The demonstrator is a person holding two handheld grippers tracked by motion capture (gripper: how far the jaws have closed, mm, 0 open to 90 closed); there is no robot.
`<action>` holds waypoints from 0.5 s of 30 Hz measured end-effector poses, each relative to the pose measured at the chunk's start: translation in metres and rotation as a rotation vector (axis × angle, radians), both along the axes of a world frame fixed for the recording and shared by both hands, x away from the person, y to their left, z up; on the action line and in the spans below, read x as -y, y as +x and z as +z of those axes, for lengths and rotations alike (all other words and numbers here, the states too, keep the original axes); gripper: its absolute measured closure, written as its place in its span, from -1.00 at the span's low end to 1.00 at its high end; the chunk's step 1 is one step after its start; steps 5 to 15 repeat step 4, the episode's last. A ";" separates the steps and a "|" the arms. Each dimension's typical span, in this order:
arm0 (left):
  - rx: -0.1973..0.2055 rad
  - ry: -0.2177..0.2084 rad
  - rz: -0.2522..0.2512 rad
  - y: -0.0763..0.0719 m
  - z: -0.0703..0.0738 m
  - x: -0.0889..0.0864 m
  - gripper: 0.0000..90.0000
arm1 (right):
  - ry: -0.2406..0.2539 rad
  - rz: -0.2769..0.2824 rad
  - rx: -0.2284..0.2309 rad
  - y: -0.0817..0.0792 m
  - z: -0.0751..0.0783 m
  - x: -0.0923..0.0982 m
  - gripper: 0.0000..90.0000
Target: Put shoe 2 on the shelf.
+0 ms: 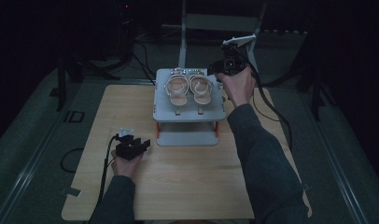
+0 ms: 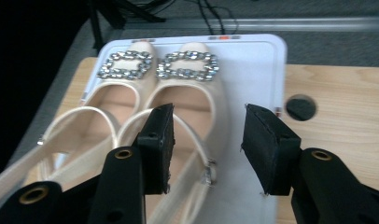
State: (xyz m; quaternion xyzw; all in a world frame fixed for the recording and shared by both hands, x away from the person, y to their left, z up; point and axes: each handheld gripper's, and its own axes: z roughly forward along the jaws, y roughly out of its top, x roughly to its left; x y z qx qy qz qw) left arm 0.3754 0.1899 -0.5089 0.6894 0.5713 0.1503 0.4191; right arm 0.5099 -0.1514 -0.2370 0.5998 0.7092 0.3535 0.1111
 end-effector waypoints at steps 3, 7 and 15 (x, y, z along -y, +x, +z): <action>-0.001 0.001 0.000 0.000 0.000 0.000 0.11 | 0.000 -0.005 0.020 -0.004 -0.001 0.007 0.17; -0.001 0.001 0.000 0.000 0.000 0.000 0.11 | -0.005 -0.012 0.029 -0.006 -0.002 0.010 0.18; -0.001 0.001 0.000 0.000 0.000 0.000 0.11 | -0.005 -0.012 0.029 -0.006 -0.002 0.010 0.18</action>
